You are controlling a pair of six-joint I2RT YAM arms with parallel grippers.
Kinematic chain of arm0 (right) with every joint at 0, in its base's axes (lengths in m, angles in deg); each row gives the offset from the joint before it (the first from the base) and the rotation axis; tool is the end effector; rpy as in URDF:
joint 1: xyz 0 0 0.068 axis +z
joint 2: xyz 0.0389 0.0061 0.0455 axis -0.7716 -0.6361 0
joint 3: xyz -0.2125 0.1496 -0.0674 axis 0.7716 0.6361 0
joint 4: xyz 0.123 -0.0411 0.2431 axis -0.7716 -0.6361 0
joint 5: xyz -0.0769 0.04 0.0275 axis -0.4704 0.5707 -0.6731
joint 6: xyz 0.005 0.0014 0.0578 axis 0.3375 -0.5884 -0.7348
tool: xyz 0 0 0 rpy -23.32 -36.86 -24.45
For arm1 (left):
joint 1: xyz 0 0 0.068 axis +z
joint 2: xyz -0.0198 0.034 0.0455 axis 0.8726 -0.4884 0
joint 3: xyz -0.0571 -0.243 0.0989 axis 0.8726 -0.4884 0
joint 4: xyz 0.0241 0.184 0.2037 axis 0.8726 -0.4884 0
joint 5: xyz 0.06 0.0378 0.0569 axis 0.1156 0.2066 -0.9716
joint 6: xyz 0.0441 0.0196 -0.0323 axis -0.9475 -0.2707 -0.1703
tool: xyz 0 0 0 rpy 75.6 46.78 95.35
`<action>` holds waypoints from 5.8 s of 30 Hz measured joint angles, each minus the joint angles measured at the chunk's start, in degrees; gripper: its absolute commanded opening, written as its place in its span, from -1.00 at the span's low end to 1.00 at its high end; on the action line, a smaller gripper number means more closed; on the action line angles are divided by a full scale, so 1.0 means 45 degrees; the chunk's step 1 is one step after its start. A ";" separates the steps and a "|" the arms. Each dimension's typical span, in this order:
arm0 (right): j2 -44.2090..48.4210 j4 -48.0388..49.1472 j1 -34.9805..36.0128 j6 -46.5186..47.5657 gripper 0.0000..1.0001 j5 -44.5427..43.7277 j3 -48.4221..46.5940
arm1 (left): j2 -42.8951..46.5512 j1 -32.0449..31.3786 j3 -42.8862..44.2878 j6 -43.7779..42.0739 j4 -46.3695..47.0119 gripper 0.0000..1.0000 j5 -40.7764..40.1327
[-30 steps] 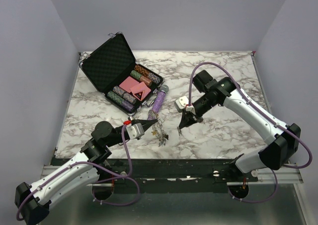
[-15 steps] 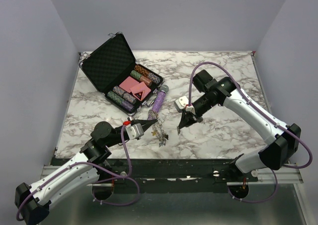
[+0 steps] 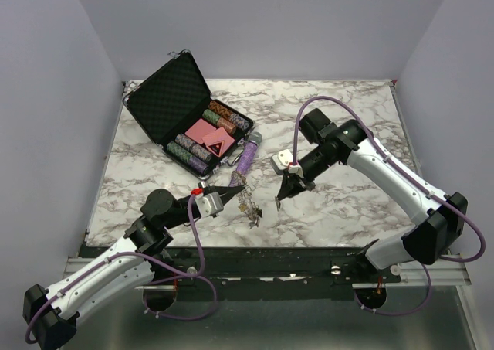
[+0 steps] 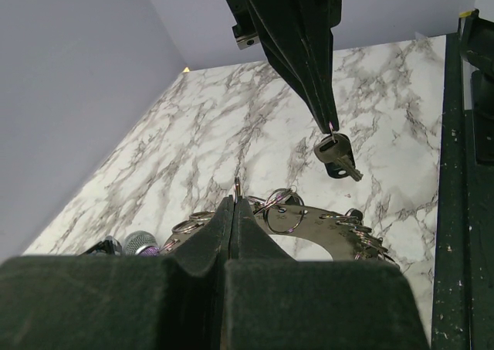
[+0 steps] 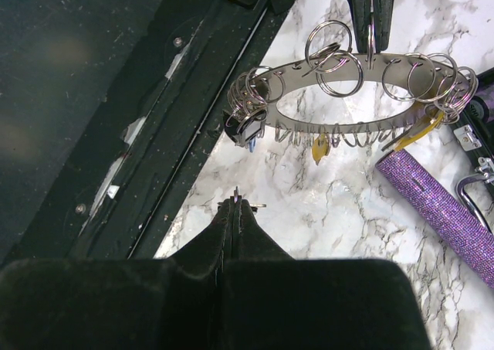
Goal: Put the keys on the keyring
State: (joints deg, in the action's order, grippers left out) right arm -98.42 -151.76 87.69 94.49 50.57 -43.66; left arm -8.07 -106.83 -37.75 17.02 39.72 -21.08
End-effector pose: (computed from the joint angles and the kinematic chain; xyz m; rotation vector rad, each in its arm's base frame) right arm 0.2007 0.1961 0.3288 -2.0393 1.1869 1.1134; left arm 0.1089 -0.1364 0.2783 1.0328 1.0730 -0.7180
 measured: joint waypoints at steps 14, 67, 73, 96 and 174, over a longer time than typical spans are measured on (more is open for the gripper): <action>-0.0049 -0.0083 0.0340 0.0058 -0.99 0.0044 -0.0695 | -0.0005 0.0000 0.0000 -0.0481 -0.0005 -1.00 0.0010; 0.2161 0.5265 0.0996 -0.2079 -0.99 -0.1598 0.1579 | -0.0219 0.0044 -0.0063 -0.0136 0.0194 -1.00 0.0690; 0.2220 0.5557 0.0996 -0.2302 -0.99 -0.1637 0.1627 | -0.0219 0.0044 -0.0063 -0.0136 0.0185 -1.00 0.0690; 0.2278 0.5877 0.1001 -0.2739 -0.99 -0.1651 0.1831 | -0.0219 0.0044 -0.0063 -0.0146 0.0180 -1.00 0.0690; 0.2438 0.8218 0.1996 -0.3531 -0.99 -0.1637 0.2467 | -0.0355 0.0044 -0.0219 -0.0379 0.0573 -1.00 0.1073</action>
State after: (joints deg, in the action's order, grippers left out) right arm -87.44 -114.78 96.67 78.60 43.20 -32.56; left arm -9.66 -106.63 -38.73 15.31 42.30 -16.25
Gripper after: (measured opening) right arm 0.006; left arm 0.008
